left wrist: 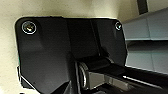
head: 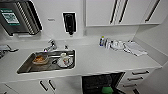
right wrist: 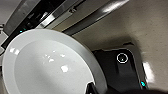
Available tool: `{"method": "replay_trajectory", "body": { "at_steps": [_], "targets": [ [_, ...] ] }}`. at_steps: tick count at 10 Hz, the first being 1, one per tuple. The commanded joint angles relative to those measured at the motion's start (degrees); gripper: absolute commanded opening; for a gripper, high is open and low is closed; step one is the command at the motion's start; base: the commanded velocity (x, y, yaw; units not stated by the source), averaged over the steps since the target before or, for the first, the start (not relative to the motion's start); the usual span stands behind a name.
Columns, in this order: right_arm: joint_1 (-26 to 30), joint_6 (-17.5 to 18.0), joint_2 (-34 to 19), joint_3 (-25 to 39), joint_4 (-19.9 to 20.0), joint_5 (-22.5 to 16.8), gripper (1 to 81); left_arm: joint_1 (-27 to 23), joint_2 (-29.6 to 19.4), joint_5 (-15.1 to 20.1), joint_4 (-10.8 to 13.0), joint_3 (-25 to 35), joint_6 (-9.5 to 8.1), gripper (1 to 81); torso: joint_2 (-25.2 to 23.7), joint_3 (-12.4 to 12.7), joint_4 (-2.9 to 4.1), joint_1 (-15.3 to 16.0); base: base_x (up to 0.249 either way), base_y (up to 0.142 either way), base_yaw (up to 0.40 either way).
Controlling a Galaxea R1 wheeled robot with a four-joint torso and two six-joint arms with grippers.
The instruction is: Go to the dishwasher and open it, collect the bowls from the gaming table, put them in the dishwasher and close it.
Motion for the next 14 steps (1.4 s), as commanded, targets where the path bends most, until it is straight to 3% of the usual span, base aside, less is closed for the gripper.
{"method": "replay_trajectory", "body": {
  "at_steps": [1,5,8,10,14],
  "targets": [
    [8.3,0.0,-5.8,5.9,3.5,-6.3,1.0,-0.6,3.3,2.0,1.6,-3.7,0.40,81.1,0.0,0.0,0.00,0.0,0.000,0.000,0.000],
    [12.6,0.2,-6.3,7.4,4.8,-6.7,1.0,0.5,7.8,2.0,2.3,-10.5,0.40,81.1,0.0,0.0,0.00,0.0,0.000,0.000,0.000],
    [18.4,2.5,-4.6,5.8,5.1,-10.5,1.0,1.3,8.3,2.0,2.0,-12.0,0.31,81.1,0.0,0.0,0.00,0.0,0.000,0.000,0.000],
    [22.3,3.8,-1.4,1.6,5.2,-14.8,1.0,2.0,8.7,1.8,2.1,-13.3,0.32,81.1,0.0,0.0,0.00,0.0,0.000,0.000,0.000],
    [27.6,4.9,6.7,-6.4,5.2,-18.5,1.0,2.4,9.2,1.7,2.1,-13.9,0.40,81.1,0.0,0.0,0.00,0.0,0.000,0.000,0.000]
  ]
}}
